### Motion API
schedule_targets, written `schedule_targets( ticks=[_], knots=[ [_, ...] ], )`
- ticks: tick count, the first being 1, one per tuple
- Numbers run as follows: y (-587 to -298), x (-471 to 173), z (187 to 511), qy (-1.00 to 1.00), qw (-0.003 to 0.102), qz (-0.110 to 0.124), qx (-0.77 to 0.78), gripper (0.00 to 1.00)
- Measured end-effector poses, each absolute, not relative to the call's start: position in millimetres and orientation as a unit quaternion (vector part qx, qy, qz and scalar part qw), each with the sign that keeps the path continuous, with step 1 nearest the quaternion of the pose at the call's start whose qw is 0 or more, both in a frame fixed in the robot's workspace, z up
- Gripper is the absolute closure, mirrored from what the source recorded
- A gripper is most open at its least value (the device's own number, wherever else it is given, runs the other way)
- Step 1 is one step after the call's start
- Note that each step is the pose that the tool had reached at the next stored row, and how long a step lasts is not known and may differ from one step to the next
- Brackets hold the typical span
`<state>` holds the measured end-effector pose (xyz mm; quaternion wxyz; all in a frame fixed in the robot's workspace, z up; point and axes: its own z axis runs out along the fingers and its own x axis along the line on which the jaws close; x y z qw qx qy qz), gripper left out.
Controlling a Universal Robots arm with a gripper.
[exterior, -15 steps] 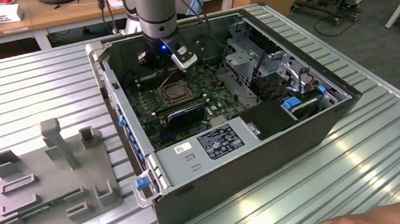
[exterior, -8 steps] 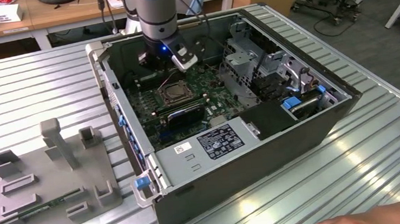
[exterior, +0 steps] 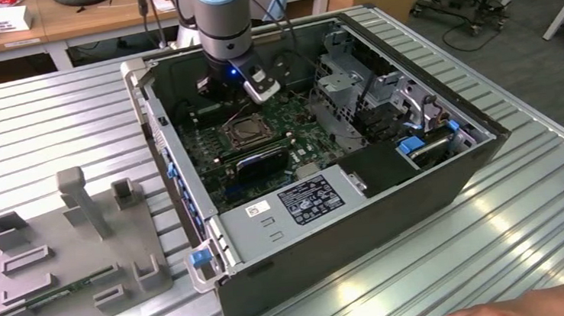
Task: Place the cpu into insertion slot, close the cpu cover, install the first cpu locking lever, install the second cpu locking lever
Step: 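Install the first cpu locking lever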
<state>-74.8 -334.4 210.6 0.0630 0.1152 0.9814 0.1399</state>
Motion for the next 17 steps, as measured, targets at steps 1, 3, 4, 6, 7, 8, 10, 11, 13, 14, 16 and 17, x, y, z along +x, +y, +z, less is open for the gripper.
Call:
schedule_targets(
  ticks=[1, 3, 4, 6, 7, 8, 10, 11, 13, 14, 16, 17],
  knots=[
    [-334.5, -74.0, 209.5, 0.981, 0.063, 0.14, 0.115, 0.89],
    [-334.5, -72.7, 207.6, 0.981, 0.063, 0.14, 0.115, 0.89],
    [-334.5, -72.2, 206.7, 0.981, 0.063, 0.14, 0.115, 0.89],
    [-334.4, -71.2, 204.9, 0.981, 0.063, 0.14, 0.115, 0.89],
    [-334.4, -70.7, 204.0, 0.981, 0.063, 0.14, 0.115, 0.89],
    [-334.5, -70.3, 203.3, 0.981, 0.063, 0.14, 0.115, 0.89],
    [-334.4, -69.8, 201.8, 0.981, 0.063, 0.14, 0.115, 0.89],
    [-334.4, -69.5, 201.0, 0.981, 0.063, 0.14, 0.115, 0.89],
    [-334.5, -69.0, 199.5, 0.981, 0.063, 0.14, 0.115, 0.89],
    [-334.5, -68.7, 198.6, 0.981, 0.063, 0.14, 0.115, 0.89],
    [-334.5, -68.3, 197.0, 0.982, 0.063, 0.139, 0.115, 0.89],
    [-334.4, -68.1, 196.2, 0.982, 0.063, 0.139, 0.115, 0.89]
  ],
)
